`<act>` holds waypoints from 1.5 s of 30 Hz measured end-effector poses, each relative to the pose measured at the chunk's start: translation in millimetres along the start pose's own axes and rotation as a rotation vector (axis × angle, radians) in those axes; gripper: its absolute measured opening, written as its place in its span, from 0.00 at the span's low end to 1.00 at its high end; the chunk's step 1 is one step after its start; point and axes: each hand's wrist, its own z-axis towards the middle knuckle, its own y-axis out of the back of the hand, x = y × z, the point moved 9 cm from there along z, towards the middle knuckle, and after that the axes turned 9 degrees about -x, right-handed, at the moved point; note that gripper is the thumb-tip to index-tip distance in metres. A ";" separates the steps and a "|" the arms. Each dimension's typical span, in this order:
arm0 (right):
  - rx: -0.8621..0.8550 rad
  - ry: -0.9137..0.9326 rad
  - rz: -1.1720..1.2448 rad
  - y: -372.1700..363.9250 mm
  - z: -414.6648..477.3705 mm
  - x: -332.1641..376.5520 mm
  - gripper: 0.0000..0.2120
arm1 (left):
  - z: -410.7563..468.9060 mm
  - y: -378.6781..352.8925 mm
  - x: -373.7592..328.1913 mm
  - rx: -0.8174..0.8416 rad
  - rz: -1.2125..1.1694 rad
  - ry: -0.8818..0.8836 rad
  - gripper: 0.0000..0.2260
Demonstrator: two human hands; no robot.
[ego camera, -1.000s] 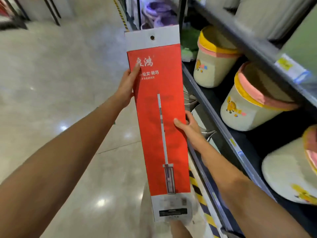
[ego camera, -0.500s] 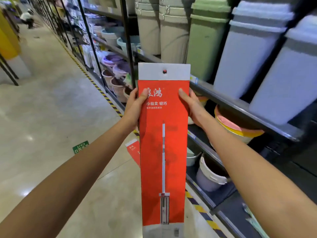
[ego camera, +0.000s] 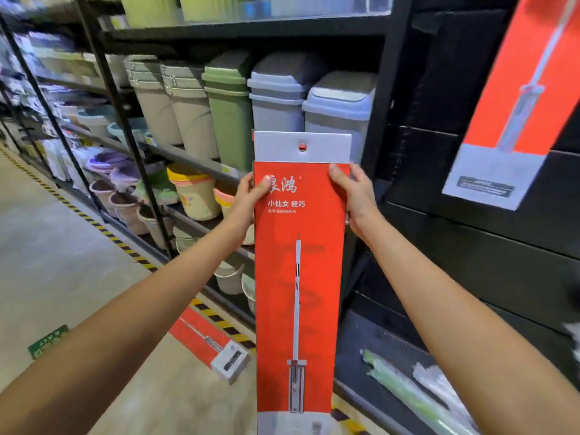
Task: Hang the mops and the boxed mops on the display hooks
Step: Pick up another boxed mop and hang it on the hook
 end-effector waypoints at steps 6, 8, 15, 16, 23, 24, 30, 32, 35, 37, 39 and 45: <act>-0.076 0.105 -0.079 115.2 -25.6 69.9 0.20 | -41.5 -116.6 -17.2 0.118 -0.093 -0.026 0.25; -0.077 0.136 -0.102 149.7 -29.1 95.0 0.26 | -52.1 -156.3 -28.3 0.163 -0.132 -0.033 0.27; -0.158 0.271 -0.174 238.9 -31.3 187.6 0.26 | -74.2 -267.0 -77.5 0.283 -0.170 -0.104 0.31; -0.177 0.292 -0.191 248.5 -29.0 199.0 0.26 | -75.2 -280.1 -85.1 0.301 -0.172 -0.108 0.32; -0.226 0.379 -0.263 300.2 -5.1 265.8 0.20 | -52.3 -363.2 -143.4 0.423 -0.221 -0.207 0.38; -0.219 0.392 -0.284 304.4 -0.2 274.9 0.21 | -47.4 -374.2 -152.5 0.440 -0.230 -0.227 0.36; -0.257 0.479 -0.350 320.3 38.0 325.0 0.22 | -12.0 -427.1 -212.8 0.583 -0.217 -0.434 0.34; -0.286 0.522 -0.335 322.0 54.0 341.3 0.17 | 5.3 -436.5 -237.6 0.585 -0.241 -0.482 0.39; -0.312 0.563 -0.318 320.7 75.8 366.0 0.11 | 26.4 -447.0 -276.3 0.605 -0.281 -0.582 0.41; -0.312 0.583 -0.323 316.6 89.7 381.3 0.08 | 36.2 -453.3 -297.6 0.623 -0.294 -0.659 0.36; -0.314 0.596 -0.328 312.1 102.9 394.6 0.08 | 49.2 -461.1 -312.6 0.632 -0.318 -0.674 0.29; -0.371 0.638 -0.333 309.9 138.5 429.3 0.05 | 79.7 -476.8 -348.7 0.586 -0.351 -0.662 0.15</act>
